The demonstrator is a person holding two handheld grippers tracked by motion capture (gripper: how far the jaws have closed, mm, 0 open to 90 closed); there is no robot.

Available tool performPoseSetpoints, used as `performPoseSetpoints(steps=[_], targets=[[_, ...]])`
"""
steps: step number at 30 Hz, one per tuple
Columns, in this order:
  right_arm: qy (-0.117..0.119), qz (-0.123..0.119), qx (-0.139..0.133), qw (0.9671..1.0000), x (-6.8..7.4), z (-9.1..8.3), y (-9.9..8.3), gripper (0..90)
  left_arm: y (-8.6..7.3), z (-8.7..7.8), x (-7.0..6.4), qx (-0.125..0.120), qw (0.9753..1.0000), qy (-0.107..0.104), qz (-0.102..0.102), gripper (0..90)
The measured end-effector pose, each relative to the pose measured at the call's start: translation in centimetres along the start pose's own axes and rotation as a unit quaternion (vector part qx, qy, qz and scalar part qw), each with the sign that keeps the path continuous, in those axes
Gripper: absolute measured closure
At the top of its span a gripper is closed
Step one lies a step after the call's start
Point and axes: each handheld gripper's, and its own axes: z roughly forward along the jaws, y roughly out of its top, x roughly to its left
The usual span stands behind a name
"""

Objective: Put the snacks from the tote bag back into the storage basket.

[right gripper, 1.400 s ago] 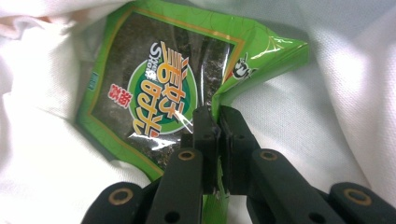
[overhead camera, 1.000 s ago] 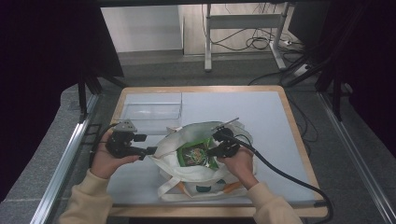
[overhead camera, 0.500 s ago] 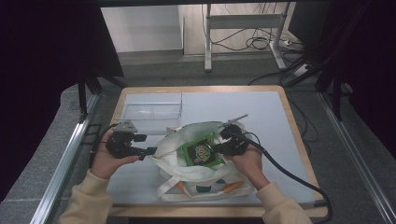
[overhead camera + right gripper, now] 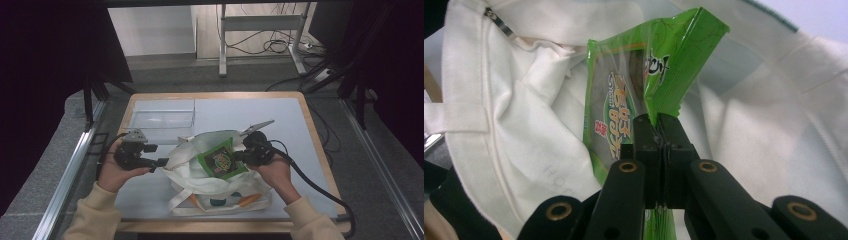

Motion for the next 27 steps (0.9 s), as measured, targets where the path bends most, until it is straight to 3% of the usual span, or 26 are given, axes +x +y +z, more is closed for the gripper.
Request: performPoseSetpoints(steps=[12,19,27], targets=[[0.004,-0.022,-0.026,0.9994,-0.5,-2.1,0.4,87.1,-0.1,-0.4,-0.1,0.000,1.0000,0.002,0.000,31.4],[0.019,-0.032,-0.047,0.9982,-0.9,-3.2,0.9,87.3,-0.1,-0.3,-0.1,0.001,1.0000,0.003,0.001,31.2],[0.028,-0.050,-0.045,0.9973,-1.0,-3.7,1.0,88.0,-0.1,-0.4,-0.1,0.002,1.0000,0.006,-0.002,31.1]])
